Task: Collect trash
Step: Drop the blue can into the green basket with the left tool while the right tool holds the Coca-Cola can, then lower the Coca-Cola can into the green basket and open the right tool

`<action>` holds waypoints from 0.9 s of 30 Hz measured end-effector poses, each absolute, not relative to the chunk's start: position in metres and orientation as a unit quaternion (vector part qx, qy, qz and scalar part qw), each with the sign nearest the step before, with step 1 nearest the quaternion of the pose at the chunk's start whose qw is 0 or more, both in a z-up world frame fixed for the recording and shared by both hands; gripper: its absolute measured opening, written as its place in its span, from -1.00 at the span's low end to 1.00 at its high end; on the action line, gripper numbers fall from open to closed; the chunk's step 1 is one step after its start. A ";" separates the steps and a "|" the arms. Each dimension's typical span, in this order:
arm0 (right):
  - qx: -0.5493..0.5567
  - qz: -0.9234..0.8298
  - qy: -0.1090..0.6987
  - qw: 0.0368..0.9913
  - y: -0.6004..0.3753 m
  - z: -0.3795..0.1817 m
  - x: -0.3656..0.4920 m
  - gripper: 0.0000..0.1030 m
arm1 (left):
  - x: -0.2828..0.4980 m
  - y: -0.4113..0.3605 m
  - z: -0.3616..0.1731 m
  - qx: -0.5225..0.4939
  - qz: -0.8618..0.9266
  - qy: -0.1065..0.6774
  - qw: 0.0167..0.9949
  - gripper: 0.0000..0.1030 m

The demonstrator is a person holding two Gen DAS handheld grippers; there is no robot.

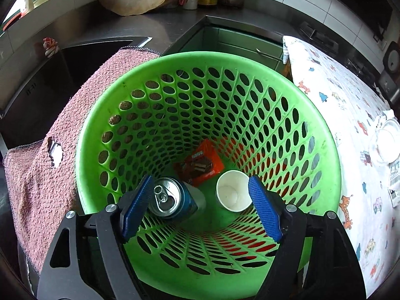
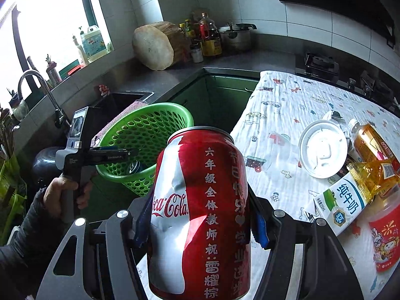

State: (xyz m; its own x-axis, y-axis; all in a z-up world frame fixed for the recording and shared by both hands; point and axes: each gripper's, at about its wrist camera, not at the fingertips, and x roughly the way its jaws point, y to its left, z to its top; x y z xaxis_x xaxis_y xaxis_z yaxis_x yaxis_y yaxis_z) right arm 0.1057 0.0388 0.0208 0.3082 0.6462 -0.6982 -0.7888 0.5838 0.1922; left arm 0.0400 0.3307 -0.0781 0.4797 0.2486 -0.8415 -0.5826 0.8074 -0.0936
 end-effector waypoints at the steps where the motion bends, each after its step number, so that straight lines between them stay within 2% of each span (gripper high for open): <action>1: -0.095 0.449 0.381 0.803 0.043 0.022 0.105 0.20 | 0.037 0.331 -0.076 -0.190 0.247 0.441 0.842 0.53; 16: -0.100 0.510 0.375 0.768 0.162 0.026 0.115 0.20 | -0.023 0.319 -0.026 -0.198 0.278 0.353 0.871 0.75; 27: -0.087 0.516 0.411 0.747 0.255 -0.005 0.126 0.21 | -0.063 0.316 -0.022 -0.224 0.298 0.320 0.871 0.77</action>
